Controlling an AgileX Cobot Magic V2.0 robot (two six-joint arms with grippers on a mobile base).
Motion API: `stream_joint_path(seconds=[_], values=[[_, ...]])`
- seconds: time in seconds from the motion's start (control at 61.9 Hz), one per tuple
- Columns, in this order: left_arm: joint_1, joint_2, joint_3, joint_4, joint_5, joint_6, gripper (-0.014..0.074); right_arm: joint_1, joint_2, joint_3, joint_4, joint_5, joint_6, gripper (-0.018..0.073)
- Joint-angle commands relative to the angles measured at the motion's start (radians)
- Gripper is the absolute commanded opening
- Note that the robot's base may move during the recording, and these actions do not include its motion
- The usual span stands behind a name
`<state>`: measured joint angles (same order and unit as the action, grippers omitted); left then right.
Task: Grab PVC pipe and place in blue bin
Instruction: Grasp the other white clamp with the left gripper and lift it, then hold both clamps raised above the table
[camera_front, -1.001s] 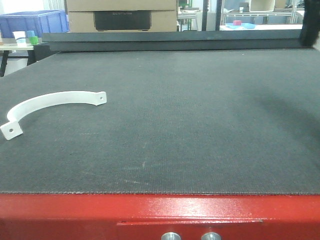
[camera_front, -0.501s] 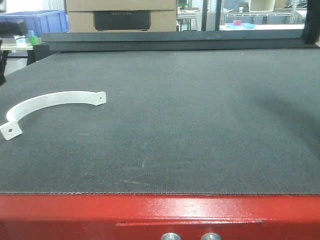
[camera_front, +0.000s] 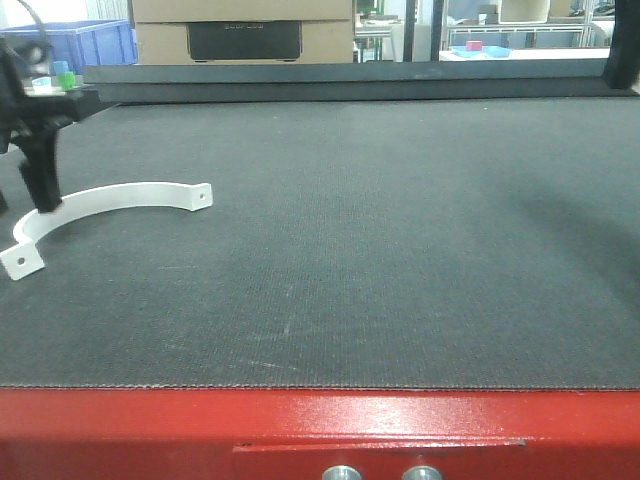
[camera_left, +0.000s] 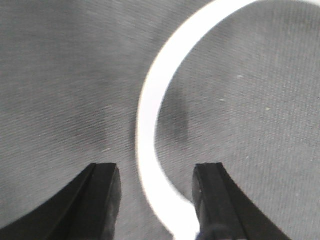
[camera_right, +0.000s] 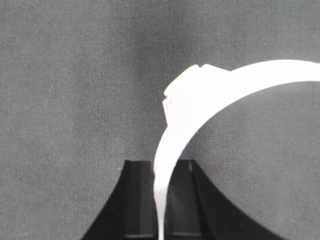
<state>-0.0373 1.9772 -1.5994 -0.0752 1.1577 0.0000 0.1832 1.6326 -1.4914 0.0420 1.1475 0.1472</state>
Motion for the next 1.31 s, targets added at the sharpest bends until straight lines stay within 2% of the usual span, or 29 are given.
stream_joint_path(seconds=[0.0,0.113,0.339,0.436,0.743,1.001,1.292], values=[[-0.007,0.021,-0.011,0.002,-0.009,-0.008,0.0262,0.000,-0.010,-0.007,-0.005,0.006,-0.008,-0.0169],[-0.005,0.037,-0.011,0.025,-0.009,-0.038,0.0262,0.000,-0.010,-0.007,-0.005,0.008,-0.008,-0.0169],[-0.005,0.060,-0.011,0.030,-0.023,-0.040,0.0261,0.000,-0.010,-0.007,-0.005,0.008,-0.008,-0.0169],[-0.005,0.067,-0.011,0.030,-0.023,-0.040,0.0232,0.000,-0.010,-0.007,-0.005,0.008,-0.008,-0.0169],[-0.005,0.067,-0.011,0.032,-0.014,-0.043,-0.0113,0.000,-0.010,-0.007,-0.005,0.002,-0.008,-0.0169],[-0.005,0.027,-0.076,0.034,0.063,-0.043,-0.0111,0.000,-0.018,-0.007,-0.005,-0.008,-0.008,-0.0169],[-0.005,-0.180,-0.081,0.033,0.063,-0.043,-0.0111,0.000,-0.110,-0.007,-0.005,-0.060,-0.008,-0.0169]])
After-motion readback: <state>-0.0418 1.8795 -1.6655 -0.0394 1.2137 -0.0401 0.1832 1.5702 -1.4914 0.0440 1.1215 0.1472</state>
